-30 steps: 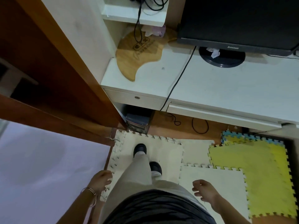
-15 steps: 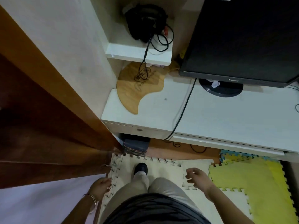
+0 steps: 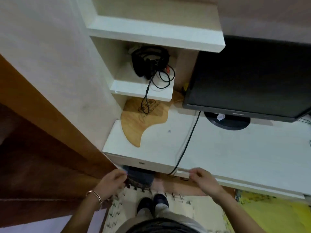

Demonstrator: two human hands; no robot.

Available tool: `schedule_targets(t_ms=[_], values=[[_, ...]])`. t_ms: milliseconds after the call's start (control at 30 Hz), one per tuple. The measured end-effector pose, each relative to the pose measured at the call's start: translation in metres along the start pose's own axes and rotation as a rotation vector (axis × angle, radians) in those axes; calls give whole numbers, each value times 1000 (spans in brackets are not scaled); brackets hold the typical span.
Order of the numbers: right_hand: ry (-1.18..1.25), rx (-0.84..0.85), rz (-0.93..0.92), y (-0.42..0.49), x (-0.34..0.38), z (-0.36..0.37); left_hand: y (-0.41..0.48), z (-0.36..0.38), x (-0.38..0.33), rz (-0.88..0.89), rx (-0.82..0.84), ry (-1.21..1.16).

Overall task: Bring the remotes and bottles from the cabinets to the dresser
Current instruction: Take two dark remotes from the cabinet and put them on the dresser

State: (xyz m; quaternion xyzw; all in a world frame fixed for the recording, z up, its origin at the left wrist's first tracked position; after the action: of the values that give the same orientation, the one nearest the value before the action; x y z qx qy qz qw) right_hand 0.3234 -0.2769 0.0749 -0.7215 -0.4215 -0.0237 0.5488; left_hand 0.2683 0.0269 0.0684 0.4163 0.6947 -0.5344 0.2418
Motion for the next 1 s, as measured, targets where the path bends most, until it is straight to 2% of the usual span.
schedule_targets(t_ms=[133,200,300,400,567,667,800,900,1000], values=[[60,12,-439,-44,128,-52,-1,-28,-144,427,-82,89],[64,-24,-679,-81,184,-81,-12,-48,-213,679,-130,59],[74,-159,-1015,-142,256,-129,-40,-75,-307,1010,-232,7],[98,-291,-1305,-204,318,-165,-71,-97,-390,1293,-408,39],[120,-578,-1635,-292,401,-207,-122,-129,-506,1638,-758,123],[164,-810,-1762,-334,442,-232,-146,-153,-561,1746,-985,242],[267,-1024,-1820,-382,483,-258,-170,-176,-614,1727,-1196,508],[380,-1040,-1798,-411,506,-272,-179,-184,-645,1703,-1201,620],[431,-991,-1747,-428,524,-280,-183,-186,-668,1691,-1105,638]])
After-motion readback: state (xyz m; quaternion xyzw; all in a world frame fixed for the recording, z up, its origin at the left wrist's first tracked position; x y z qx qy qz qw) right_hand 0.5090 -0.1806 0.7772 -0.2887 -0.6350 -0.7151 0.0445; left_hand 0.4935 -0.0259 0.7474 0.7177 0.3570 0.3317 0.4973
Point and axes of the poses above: each hand's wrist, its own y-axis towards the middle knuckle, its own z-axis out of the palm, x = y × z, the point moved 1 cm from there along y, towards the middle knuckle, and after that the axes turned 11 degrees about z, right-handed, at the moved point
